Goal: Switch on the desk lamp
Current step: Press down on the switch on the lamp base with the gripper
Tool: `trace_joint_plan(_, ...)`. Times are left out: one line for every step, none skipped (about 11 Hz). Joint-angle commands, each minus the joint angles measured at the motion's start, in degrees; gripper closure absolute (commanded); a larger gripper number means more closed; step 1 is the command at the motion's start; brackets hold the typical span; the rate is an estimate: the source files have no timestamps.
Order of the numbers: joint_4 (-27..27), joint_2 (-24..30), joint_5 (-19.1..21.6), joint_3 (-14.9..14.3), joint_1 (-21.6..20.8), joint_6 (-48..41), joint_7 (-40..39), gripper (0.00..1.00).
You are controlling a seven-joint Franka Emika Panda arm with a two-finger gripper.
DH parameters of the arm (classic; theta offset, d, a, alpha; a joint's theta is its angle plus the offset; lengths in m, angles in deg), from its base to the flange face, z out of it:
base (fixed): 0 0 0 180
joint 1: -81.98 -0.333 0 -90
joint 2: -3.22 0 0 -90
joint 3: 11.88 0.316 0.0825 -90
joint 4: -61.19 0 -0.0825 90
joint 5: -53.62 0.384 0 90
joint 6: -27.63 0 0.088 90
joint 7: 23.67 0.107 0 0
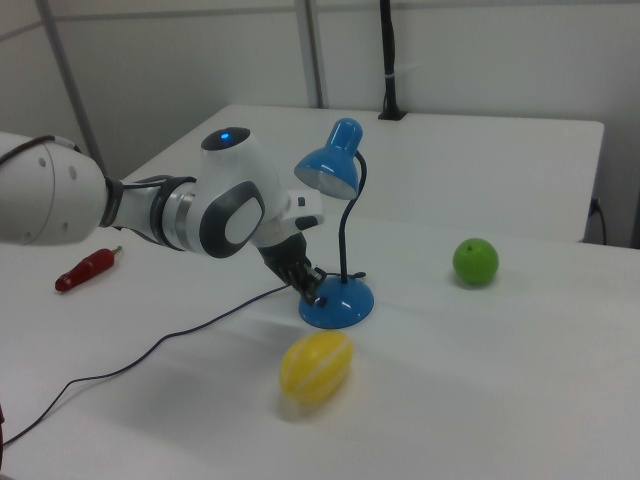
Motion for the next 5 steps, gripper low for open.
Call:
trace_joint_plan(0.12, -0.73, -0.82, -0.14, 0.12, 4.76, -5.85, 1.0)
trace_joint_plan(0.03, -1.26, -0.82, -0.06, 0.38, 6.08, -6.31, 1.0)
trace_joint_plan(-0.14, -1.87, -0.82, -0.06, 0.38, 7.05, -6.31, 1.0)
trace_joint_plan(-0.23, -2.4, -0.82, -0.06, 0.38, 7.93, -6.31, 1.0)
trace_joint_plan(-0.32, -2.93, -0.82, -0.06, 0.38, 8.72, -6.31, 1.0)
